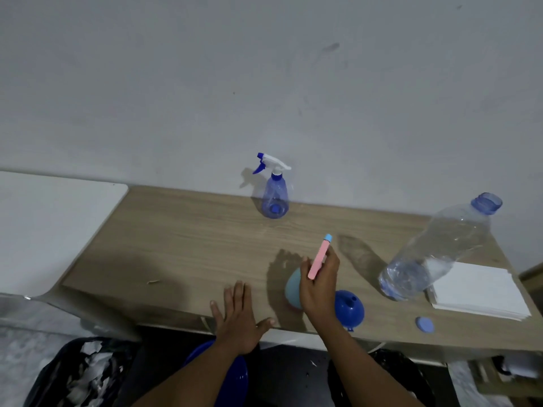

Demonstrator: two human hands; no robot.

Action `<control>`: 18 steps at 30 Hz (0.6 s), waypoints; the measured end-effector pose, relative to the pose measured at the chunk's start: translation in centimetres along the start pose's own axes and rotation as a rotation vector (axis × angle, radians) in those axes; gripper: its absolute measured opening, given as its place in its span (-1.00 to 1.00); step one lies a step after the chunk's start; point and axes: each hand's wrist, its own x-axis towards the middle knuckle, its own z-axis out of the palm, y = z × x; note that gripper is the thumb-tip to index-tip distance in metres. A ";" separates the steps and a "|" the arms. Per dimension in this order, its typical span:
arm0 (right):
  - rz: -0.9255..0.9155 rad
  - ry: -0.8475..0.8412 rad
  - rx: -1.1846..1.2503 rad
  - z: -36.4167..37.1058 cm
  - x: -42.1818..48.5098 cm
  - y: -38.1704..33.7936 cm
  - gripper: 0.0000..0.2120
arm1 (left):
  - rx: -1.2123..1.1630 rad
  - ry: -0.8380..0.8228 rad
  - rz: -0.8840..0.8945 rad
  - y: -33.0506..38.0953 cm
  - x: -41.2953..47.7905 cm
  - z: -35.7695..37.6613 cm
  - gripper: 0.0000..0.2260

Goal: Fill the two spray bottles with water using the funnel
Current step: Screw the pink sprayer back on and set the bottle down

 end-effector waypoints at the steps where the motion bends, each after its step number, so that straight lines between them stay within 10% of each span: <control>1: -0.020 0.015 -0.022 0.0 0.3 0.0 -0.60 | 0.000 -0.036 -0.004 0.0 0.2 -0.1 -0.02; 6: 0.117 -0.029 0.066 -2.6 2.3 -1.6 -0.87 | 0.009 -0.125 -0.022 0.1 0.6 -0.6 0.00; 11: 0.212 -0.328 -0.149 -5.5 3.4 -2.6 -0.51 | 0.001 -0.151 -0.028 0.1 0.6 -0.9 0.01; 18: 0.313 -0.507 -0.287 -8.6 0.6 -1.7 -0.53 | 0.011 -0.187 -0.035 0.0 0.5 -1.0 0.03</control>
